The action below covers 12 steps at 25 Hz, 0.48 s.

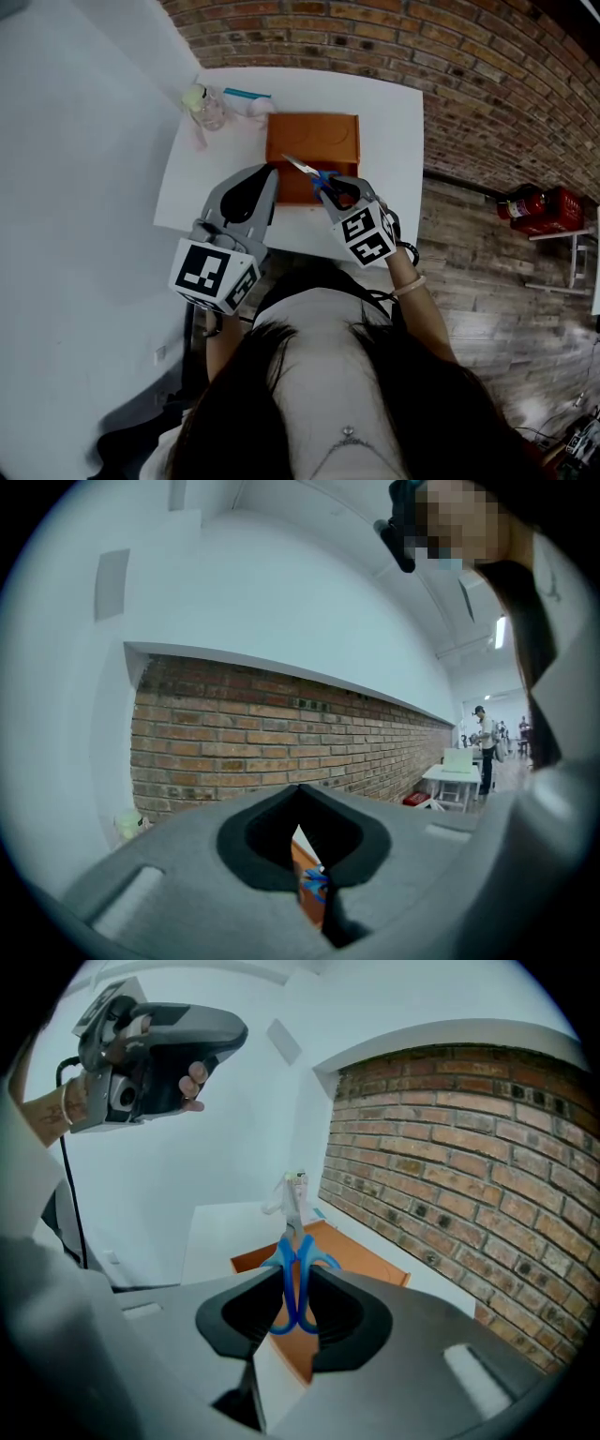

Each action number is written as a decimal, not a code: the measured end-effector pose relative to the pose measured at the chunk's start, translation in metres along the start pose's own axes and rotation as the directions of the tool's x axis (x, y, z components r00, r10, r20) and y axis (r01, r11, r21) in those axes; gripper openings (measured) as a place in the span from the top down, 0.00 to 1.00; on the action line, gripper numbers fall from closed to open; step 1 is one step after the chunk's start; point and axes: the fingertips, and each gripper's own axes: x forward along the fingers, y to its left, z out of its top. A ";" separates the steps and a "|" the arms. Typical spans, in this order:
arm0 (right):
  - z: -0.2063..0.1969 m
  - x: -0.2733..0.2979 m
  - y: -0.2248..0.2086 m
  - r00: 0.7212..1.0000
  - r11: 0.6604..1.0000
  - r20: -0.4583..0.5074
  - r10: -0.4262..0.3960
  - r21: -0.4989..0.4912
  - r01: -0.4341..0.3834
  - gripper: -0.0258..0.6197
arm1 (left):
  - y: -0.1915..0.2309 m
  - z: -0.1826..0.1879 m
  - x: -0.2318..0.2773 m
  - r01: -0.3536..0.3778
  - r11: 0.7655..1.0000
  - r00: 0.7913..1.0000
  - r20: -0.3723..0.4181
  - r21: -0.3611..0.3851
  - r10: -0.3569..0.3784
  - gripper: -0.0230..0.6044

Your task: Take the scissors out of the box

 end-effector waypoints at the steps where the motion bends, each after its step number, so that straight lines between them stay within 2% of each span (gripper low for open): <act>1: 0.001 0.000 -0.001 1.000 1.000 0.003 -0.006 0.004 0.006 0.81 | 0.001 -0.001 -0.001 0.003 1.000 1.000 0.001 0.000 -0.003 0.96; 12: 0.017 -0.003 0.013 0.997 0.996 0.011 -0.078 0.036 0.077 0.81 | 0.024 0.002 -0.021 0.035 0.999 0.999 0.015 -0.008 -0.035 0.96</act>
